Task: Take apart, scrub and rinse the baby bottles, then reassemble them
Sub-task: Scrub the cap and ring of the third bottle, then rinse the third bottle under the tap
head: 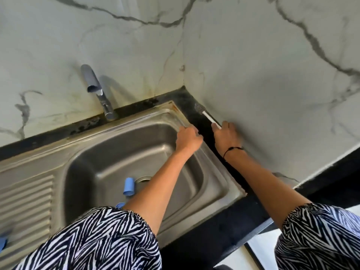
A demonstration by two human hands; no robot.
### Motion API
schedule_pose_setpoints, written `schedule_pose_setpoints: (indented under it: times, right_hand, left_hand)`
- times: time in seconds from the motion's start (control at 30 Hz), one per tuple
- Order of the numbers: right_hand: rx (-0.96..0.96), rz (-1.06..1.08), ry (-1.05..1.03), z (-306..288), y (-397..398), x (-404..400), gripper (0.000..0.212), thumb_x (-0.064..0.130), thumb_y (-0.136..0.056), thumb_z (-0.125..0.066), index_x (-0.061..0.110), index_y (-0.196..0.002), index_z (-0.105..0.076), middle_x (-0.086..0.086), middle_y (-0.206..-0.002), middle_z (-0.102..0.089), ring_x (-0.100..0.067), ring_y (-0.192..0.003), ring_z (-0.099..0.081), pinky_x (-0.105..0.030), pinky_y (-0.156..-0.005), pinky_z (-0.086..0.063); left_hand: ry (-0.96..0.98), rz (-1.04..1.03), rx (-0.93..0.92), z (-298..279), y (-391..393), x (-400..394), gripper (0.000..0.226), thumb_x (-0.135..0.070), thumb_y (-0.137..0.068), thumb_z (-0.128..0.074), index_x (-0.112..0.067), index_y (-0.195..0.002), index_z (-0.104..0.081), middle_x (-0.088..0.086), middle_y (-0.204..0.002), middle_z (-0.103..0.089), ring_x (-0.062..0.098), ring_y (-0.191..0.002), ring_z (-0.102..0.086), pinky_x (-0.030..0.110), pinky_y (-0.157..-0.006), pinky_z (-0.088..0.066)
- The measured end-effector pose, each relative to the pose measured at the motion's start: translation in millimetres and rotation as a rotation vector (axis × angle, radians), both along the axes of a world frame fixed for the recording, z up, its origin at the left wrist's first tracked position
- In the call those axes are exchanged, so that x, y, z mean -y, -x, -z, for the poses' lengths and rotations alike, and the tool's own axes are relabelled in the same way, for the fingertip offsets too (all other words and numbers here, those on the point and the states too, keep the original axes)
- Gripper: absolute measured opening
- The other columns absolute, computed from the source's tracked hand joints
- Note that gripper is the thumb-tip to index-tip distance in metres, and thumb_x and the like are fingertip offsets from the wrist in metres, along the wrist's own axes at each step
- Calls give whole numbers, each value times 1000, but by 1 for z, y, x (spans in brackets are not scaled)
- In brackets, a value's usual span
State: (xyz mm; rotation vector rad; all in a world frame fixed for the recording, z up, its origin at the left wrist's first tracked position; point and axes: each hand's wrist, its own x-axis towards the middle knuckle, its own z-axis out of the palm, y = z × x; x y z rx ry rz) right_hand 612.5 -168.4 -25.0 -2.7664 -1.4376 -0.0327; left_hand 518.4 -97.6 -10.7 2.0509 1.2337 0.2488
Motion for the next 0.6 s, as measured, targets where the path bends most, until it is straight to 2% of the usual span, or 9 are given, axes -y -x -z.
schedule_pose_setpoints:
  times: [0.1, 0.17, 0.2, 0.23, 0.3, 0.43, 0.47, 0.53, 0.6]
  right_hand:
    - [42, 36, 51, 7, -8, -11, 28, 2, -94, -42, 1, -119, -55, -19, -116, -51, -33, -109, -47, -32, -72, -42]
    - [119, 16, 99, 8, -12, -22, 9, 8, -78, -65, 7, -84, -71, -9, -84, -62, -23, -81, -59, -24, -49, -38]
    - [146, 24, 132, 12, -17, -27, 9, 10, -73, -64, 12, -69, -72, -4, -69, -60, -18, -68, -59, -22, -43, -34]
    - [109, 24, 170, 21, -25, -32, 21, 10, -73, -53, 15, -63, -71, -1, -63, -58, -16, -62, -58, -22, -41, -34]
    - [119, -17, 197, 37, -37, -36, 37, 8, -72, -35, 14, -66, -72, -2, -63, -58, -17, -61, -58, -23, -44, -38]
    - [105, -67, 231, 42, -41, -39, 41, 7, -72, -31, 10, -70, -73, -4, -65, -60, -18, -63, -59, -23, -50, -43]
    - [95, -80, 255, 39, -39, -39, 37, 9, -73, -37, 10, -70, -73, -3, -66, -61, -17, -64, -59, -23, -52, -44]
    - [139, -80, 231, 31, -34, -40, 12, 15, -70, -63, 9, -70, -73, -3, -69, -62, -17, -67, -60, -23, -54, -45]
    - [172, -69, 194, 34, -32, -41, 17, 17, -55, -81, 8, -66, -73, -5, -68, -62, -19, -67, -60, -23, -54, -46]
  left_hand:
    - [18, -3, 21, 5, -14, -2, 29, -12, -89, -52, -11, -118, -57, 11, -130, -41, 28, -114, -51, 34, -98, -43]
    - [17, -4, 17, 9, -22, -5, 29, -10, -89, -51, -11, -118, -57, 11, -129, -43, 27, -115, -51, 34, -99, -42]
    - [17, -7, 15, 11, -25, -7, 30, -9, -90, -51, -10, -118, -57, 11, -129, -43, 27, -116, -50, 34, -100, -41]
    - [16, -10, 14, 14, -27, -9, 30, -9, -90, -51, -10, -119, -57, 12, -129, -43, 27, -115, -51, 34, -101, -40]
    - [13, -18, 6, 18, -29, -13, 30, -9, -90, -51, -9, -119, -57, 12, -129, -43, 28, -113, -52, 33, -101, -40]
    - [4, -29, 11, 25, -27, -20, 29, -9, -90, -49, -8, -118, -57, 12, -126, -45, 28, -111, -53, 29, -98, -39]
    - [5, -36, 19, 27, -26, -21, 28, -9, -90, -49, -7, -117, -57, 13, -125, -45, 27, -111, -53, 29, -97, -38]
    - [9, -43, 37, 28, -25, -24, 26, -9, -90, -49, -7, -115, -57, 12, -124, -46, 28, -109, -53, 30, -96, -40]
    - [13, -39, 50, 29, -25, -26, 25, -9, -90, -49, -8, -113, -58, 12, -122, -46, 27, -108, -53, 30, -96, -40]
